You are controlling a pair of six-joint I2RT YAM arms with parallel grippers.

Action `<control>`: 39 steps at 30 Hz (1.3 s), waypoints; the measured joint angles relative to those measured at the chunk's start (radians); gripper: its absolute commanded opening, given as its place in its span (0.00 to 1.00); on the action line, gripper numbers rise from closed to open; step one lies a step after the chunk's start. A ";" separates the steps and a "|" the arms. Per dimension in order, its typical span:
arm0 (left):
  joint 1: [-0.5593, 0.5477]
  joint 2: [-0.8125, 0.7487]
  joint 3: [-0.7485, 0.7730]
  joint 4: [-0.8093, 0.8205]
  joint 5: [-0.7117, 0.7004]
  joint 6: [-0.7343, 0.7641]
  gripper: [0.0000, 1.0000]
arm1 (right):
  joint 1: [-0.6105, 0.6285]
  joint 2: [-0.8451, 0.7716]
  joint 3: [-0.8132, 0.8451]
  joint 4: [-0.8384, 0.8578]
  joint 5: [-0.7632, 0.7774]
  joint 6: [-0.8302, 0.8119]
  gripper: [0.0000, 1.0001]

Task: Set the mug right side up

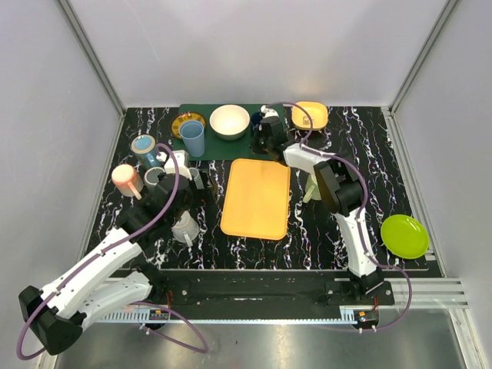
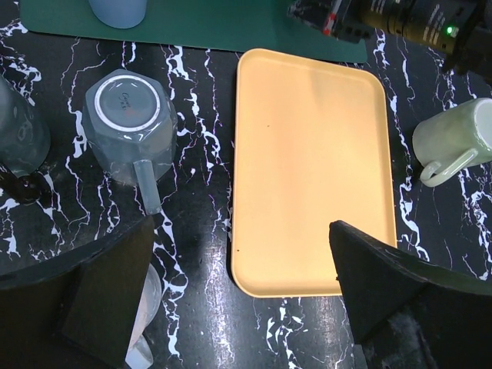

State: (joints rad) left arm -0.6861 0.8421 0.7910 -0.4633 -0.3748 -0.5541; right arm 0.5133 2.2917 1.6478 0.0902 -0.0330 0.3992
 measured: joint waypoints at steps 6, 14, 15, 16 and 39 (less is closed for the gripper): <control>0.001 0.004 0.000 -0.001 -0.008 0.008 0.99 | -0.023 0.107 0.194 -0.062 0.026 0.001 0.00; 0.004 0.013 0.000 -0.005 -0.019 0.023 0.99 | -0.075 0.233 0.400 -0.243 0.024 0.028 0.00; 0.004 0.018 0.000 -0.006 -0.021 0.023 0.99 | -0.076 0.245 0.421 -0.267 0.024 0.033 0.00; 0.005 0.022 0.000 -0.006 -0.021 0.026 0.99 | -0.077 0.257 0.441 -0.284 0.024 0.038 0.00; 0.010 0.037 0.000 -0.006 -0.021 0.029 0.99 | -0.154 0.483 0.888 -0.550 -0.055 0.174 0.00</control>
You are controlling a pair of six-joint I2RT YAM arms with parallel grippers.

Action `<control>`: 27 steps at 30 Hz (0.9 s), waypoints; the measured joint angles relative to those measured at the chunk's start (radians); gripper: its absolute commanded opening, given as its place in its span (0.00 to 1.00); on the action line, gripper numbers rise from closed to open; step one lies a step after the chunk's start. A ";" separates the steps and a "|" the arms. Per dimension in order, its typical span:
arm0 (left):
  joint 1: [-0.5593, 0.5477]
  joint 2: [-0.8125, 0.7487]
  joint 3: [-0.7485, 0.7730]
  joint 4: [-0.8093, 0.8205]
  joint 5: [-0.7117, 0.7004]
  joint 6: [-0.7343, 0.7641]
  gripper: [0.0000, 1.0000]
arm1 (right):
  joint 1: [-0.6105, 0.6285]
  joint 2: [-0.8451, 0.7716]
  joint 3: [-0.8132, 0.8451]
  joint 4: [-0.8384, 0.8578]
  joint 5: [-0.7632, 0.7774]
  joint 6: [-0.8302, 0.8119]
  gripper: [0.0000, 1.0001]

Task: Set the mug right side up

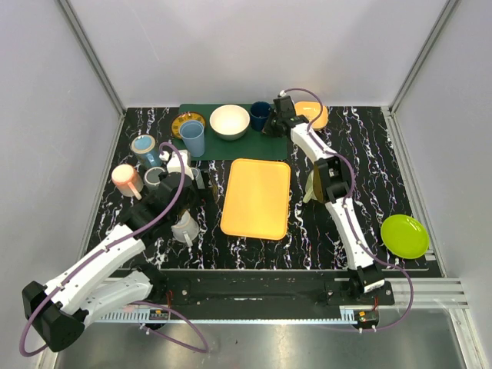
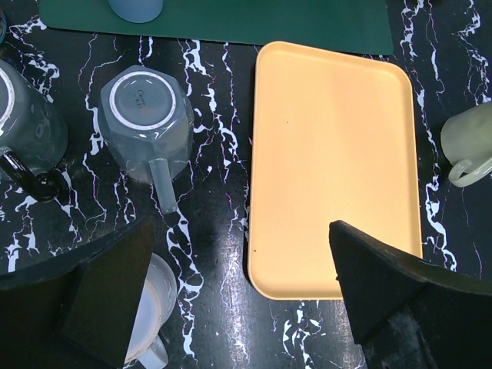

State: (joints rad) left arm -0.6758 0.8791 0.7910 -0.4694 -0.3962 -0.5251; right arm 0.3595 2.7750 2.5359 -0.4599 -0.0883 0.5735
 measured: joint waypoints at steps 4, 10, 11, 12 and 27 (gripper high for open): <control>0.000 0.000 0.000 0.000 0.000 -0.001 0.99 | -0.003 -0.045 -0.107 0.080 -0.009 0.008 0.08; 0.007 0.006 0.005 -0.003 -0.023 0.000 0.99 | 0.003 -0.167 -0.307 0.144 -0.006 -0.018 0.34; 0.016 0.016 0.014 -0.006 -0.027 0.001 0.99 | 0.005 -0.198 -0.351 0.148 -0.003 -0.024 0.38; 0.028 0.030 0.028 -0.008 -0.030 0.001 0.99 | 0.007 -0.235 -0.405 0.157 0.000 -0.031 0.39; 0.314 0.504 0.509 -0.009 0.019 -0.005 0.99 | 0.034 -0.478 -0.542 0.208 -0.071 0.000 0.48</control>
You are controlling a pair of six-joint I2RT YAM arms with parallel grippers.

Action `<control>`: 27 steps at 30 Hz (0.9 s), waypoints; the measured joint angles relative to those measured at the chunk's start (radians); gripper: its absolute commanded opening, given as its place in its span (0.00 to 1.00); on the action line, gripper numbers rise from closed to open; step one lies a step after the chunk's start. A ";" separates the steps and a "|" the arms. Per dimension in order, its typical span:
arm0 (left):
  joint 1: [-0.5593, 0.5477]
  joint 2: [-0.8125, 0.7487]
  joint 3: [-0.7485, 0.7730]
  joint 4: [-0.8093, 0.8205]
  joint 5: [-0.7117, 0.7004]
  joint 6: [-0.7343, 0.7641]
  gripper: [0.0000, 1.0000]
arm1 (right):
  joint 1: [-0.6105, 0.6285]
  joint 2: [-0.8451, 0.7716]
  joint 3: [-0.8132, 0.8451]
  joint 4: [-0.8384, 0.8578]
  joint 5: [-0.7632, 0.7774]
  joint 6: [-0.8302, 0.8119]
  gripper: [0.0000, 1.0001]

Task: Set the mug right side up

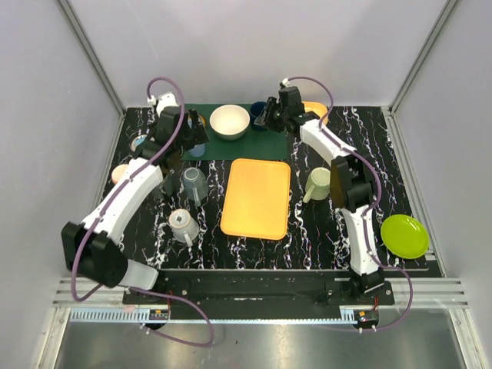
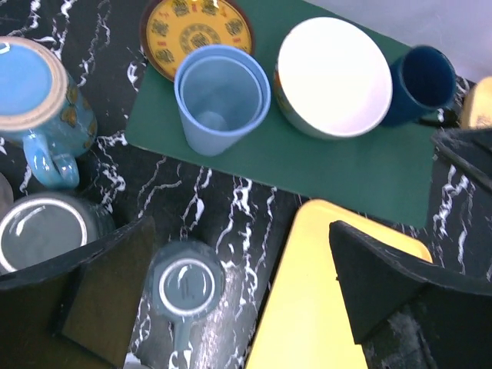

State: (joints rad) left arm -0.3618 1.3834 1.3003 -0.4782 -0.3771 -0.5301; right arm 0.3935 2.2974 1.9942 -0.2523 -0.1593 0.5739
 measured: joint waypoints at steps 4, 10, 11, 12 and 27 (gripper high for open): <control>0.058 0.127 0.102 -0.014 0.016 -0.002 0.97 | 0.006 0.002 0.024 -0.022 -0.010 0.012 0.48; 0.179 0.335 0.258 -0.074 0.081 -0.019 0.93 | 0.029 -0.020 -0.007 -0.016 -0.006 0.011 0.48; 0.192 0.361 0.275 -0.084 0.083 -0.018 0.92 | 0.035 -0.041 -0.040 -0.013 0.000 0.011 0.48; 0.203 0.392 0.300 -0.100 0.084 -0.017 0.91 | 0.040 -0.066 -0.080 -0.008 0.004 0.012 0.47; 0.280 0.691 0.502 -0.180 0.166 0.006 0.65 | 0.126 -0.667 -0.564 0.020 0.107 0.000 0.49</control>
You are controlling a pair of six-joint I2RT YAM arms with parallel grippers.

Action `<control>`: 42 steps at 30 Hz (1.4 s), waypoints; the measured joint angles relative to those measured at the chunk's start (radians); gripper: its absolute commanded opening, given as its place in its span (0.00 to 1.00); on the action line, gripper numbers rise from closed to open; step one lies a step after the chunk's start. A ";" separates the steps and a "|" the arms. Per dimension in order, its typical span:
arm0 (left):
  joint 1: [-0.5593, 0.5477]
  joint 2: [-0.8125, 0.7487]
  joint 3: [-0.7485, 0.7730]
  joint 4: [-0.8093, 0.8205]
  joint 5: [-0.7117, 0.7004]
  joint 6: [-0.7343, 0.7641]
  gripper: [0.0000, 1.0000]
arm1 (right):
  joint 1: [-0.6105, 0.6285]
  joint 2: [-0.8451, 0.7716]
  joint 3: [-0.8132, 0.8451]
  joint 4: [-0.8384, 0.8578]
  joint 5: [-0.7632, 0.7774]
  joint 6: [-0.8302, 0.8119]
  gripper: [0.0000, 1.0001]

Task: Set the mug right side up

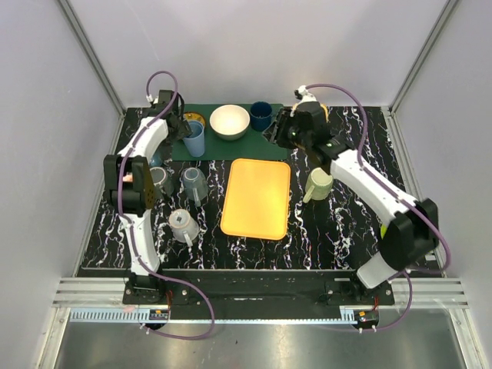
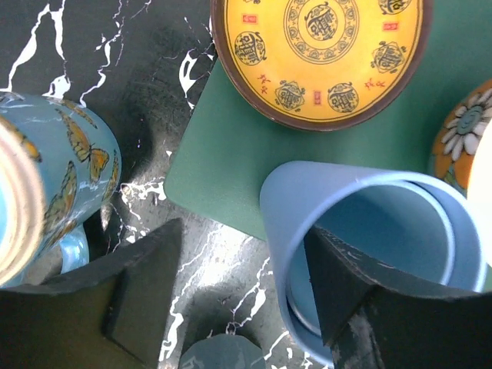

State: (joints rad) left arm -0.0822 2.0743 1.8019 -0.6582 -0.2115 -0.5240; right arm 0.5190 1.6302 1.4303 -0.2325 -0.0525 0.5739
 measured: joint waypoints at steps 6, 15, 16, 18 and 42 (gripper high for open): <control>0.004 0.055 0.032 -0.006 0.025 0.008 0.35 | -0.002 -0.173 -0.069 -0.042 0.057 -0.031 0.50; 0.001 0.063 0.062 0.006 0.058 0.016 0.00 | -0.002 -0.197 -0.079 -0.088 0.072 -0.052 0.50; 0.001 0.060 0.063 0.008 0.058 0.013 0.00 | -0.002 -0.197 -0.079 -0.095 0.076 -0.054 0.50; -0.005 0.051 0.071 0.005 0.058 0.008 0.00 | -0.002 -0.198 -0.079 -0.107 0.079 -0.056 0.50; -0.594 -0.215 0.190 0.009 -0.013 0.048 0.00 | 0.000 -0.275 0.056 -0.297 0.103 -0.152 0.87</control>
State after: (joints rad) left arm -0.6765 1.8591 1.9923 -0.6495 -0.2245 -0.4763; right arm 0.5186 1.3552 1.4860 -0.5297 0.0509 0.4217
